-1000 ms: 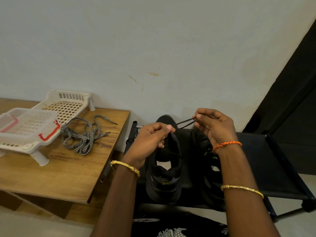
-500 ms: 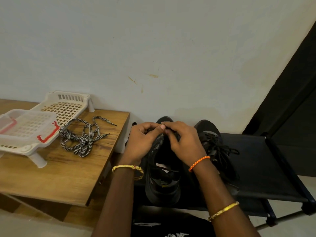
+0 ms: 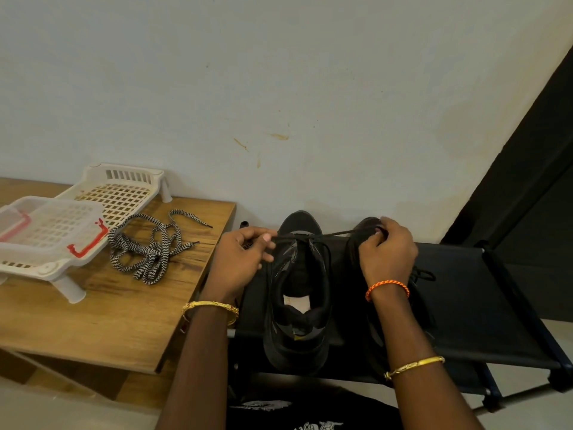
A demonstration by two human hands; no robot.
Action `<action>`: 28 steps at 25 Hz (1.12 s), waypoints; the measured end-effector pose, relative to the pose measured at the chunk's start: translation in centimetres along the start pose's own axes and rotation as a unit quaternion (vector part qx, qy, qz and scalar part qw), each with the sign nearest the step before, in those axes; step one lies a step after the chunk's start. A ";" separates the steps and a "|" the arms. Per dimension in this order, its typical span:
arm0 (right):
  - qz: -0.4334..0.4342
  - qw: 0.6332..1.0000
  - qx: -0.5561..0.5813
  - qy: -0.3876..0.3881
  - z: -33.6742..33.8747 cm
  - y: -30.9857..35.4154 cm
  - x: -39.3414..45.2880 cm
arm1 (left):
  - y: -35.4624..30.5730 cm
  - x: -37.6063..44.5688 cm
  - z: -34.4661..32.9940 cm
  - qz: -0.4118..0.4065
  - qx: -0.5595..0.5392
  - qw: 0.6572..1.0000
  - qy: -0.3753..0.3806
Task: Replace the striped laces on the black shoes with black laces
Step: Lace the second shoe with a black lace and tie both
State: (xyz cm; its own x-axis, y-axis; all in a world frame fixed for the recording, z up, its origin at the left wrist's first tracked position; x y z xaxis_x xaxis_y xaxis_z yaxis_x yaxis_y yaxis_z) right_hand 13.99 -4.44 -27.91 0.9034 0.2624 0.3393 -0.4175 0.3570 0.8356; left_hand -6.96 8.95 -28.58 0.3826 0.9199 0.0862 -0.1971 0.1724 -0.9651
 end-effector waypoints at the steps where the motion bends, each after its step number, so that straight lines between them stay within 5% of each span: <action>1: 0.036 0.999 -0.017 0.026 -0.3 0.8 -0.4 | 0.0 0.0 -0.3 0.003 -0.005 1.000 0.010; 6: 0.304 0.916 0.015 0.262 -3.7 5.7 -5.2 | -1.1 -0.3 -2.7 -0.031 -0.018 0.999 0.036; 9: 0.281 0.925 0.082 0.242 -3.4 5.7 -4.5 | -1.2 -0.2 -2.1 -0.040 -0.015 0.999 -0.032; 12: 0.241 0.947 0.058 0.202 -3.0 4.9 -3.6 | -1.2 -0.2 -2.8 -0.047 0.009 0.999 0.007; 16: 0.241 0.930 0.067 0.270 -4.0 4.9 -4.4 | -1.2 -0.1 -3.5 -0.042 0.021 0.999 0.013; 19: 0.236 0.938 0.067 0.245 -4.2 4.7 -4.0 | -0.5 0.2 -3.5 -0.022 0.050 0.998 0.018; 24: 0.081 0.979 0.057 0.181 -4.9 2.2 -2.9 | 1.7 -0.3 -4.8 0.031 0.280 0.952 0.118; 28: 0.027 0.982 0.017 0.188 -6.4 2.0 -3.5 | 1.4 -0.4 -4.6 -0.003 0.293 0.951 0.096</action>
State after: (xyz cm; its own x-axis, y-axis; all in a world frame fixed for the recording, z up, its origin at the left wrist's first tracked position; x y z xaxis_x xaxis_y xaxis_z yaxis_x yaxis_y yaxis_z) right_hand 9.39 1.11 -30.18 0.7773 0.5951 0.2042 -0.4541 0.3060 0.8367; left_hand -3.24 7.21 -31.08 0.5316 0.8469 -0.0106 -0.6431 0.3955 -0.6557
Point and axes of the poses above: each hand's wrist, its own x-axis towards the middle knuckle, its own z-axis out of the back of the hand, y = z × x, the point moved 6 cm from there along x, towards the middle knuckle, and after that the axes turned 4 degrees about -y, right-handed, at the moved point
